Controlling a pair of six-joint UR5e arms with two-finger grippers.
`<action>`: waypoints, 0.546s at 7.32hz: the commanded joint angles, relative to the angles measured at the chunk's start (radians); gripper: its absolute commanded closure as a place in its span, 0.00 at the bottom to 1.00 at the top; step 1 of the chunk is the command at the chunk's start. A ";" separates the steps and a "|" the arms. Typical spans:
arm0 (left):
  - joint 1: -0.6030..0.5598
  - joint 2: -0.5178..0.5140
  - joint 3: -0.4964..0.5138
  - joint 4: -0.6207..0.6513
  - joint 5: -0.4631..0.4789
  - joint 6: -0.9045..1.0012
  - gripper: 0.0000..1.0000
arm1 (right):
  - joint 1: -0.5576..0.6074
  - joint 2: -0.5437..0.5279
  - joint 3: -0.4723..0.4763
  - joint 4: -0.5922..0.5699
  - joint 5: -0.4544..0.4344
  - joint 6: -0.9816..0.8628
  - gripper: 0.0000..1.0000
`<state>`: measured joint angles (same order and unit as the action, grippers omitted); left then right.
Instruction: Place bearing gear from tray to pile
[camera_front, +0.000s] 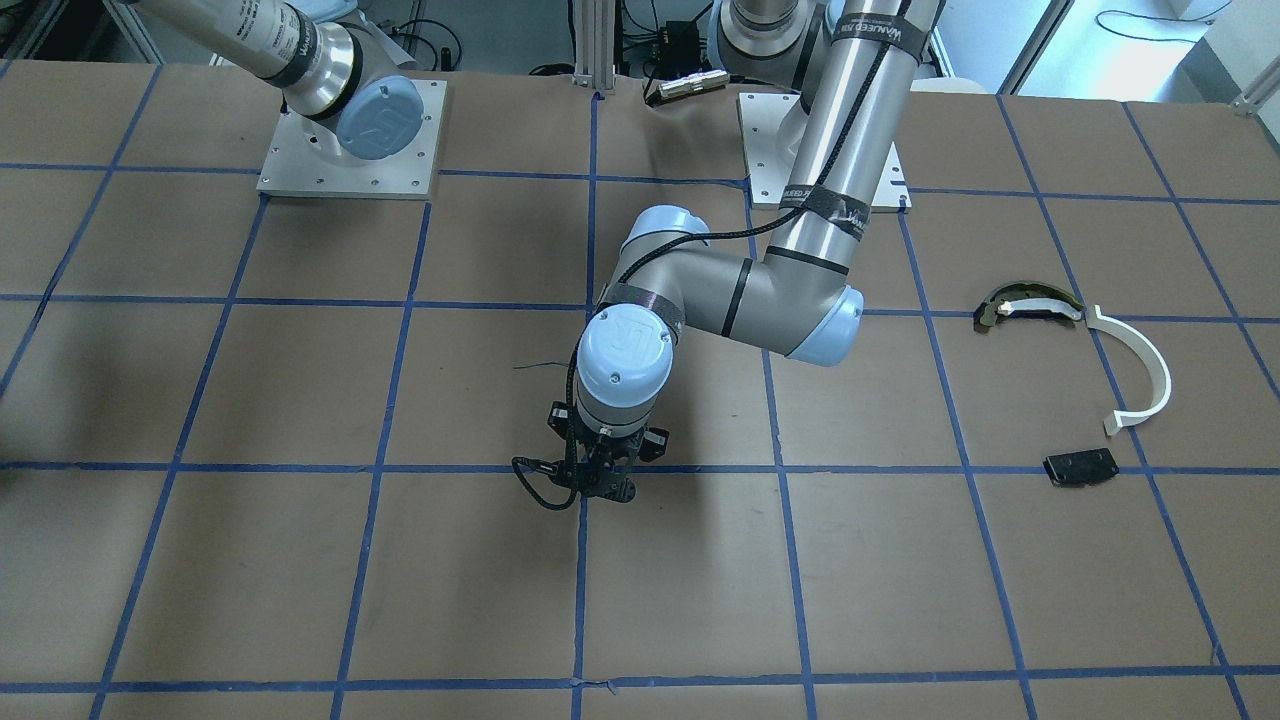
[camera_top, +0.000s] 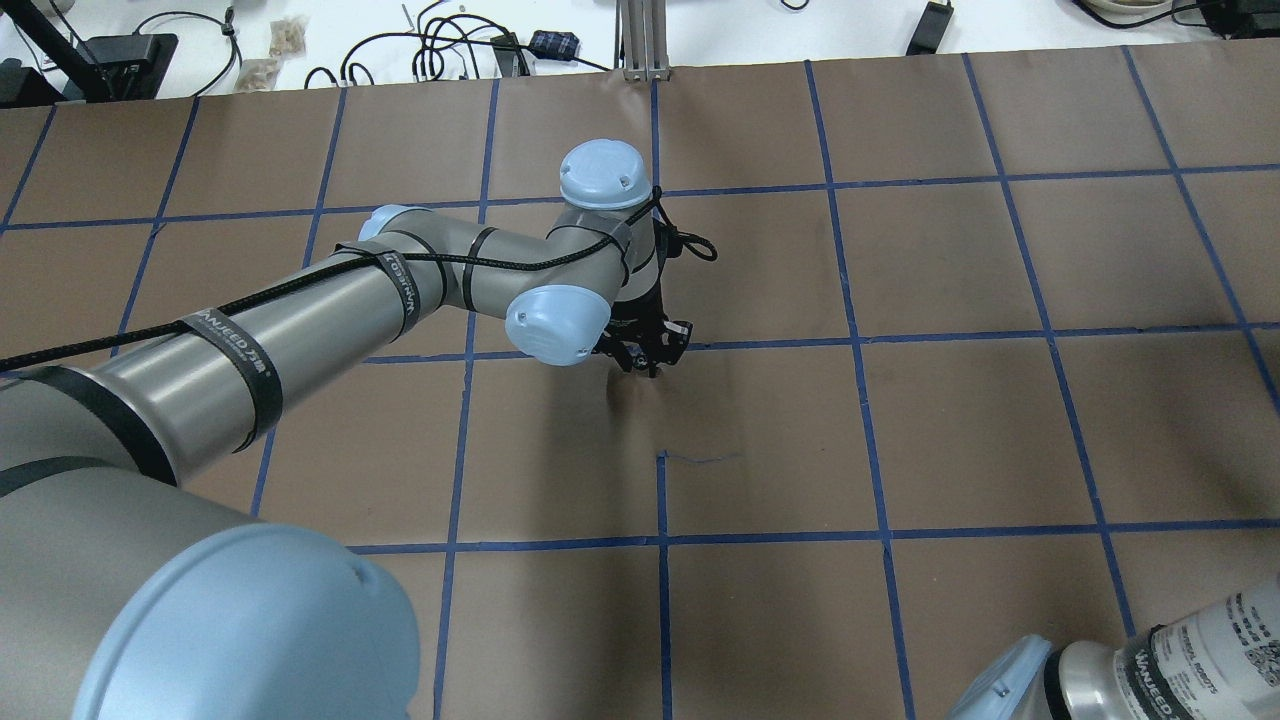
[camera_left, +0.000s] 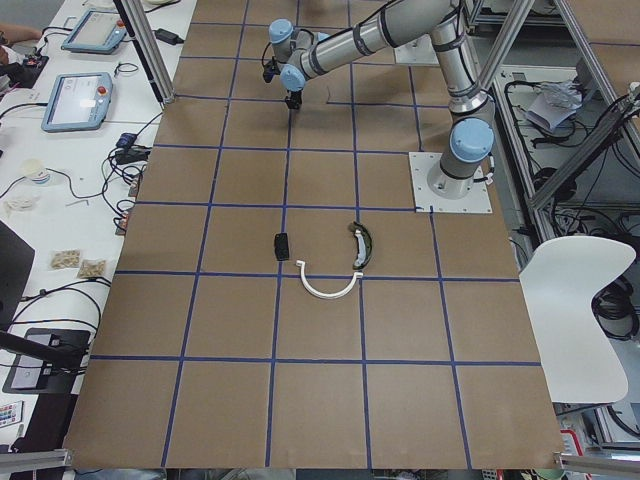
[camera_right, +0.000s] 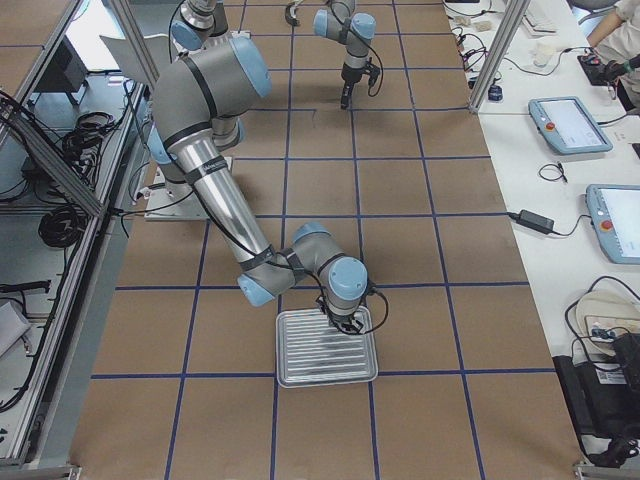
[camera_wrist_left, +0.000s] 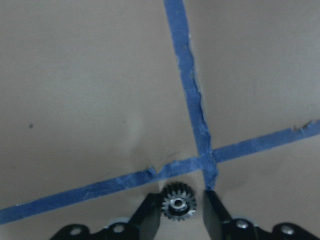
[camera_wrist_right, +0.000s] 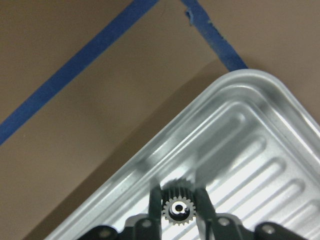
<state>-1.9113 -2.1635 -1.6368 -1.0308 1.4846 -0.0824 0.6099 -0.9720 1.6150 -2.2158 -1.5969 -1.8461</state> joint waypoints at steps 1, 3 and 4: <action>0.006 0.031 0.012 -0.018 0.005 0.001 1.00 | 0.022 -0.045 0.000 0.007 -0.003 0.001 0.89; 0.113 0.088 0.026 -0.096 0.000 0.080 1.00 | 0.106 -0.239 0.000 0.240 -0.012 0.126 0.90; 0.188 0.132 0.052 -0.189 0.006 0.101 1.00 | 0.182 -0.326 0.005 0.355 -0.012 0.234 0.89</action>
<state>-1.8090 -2.0794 -1.6084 -1.1285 1.4872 -0.0215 0.7125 -1.1853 1.6165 -2.0012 -1.6070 -1.7277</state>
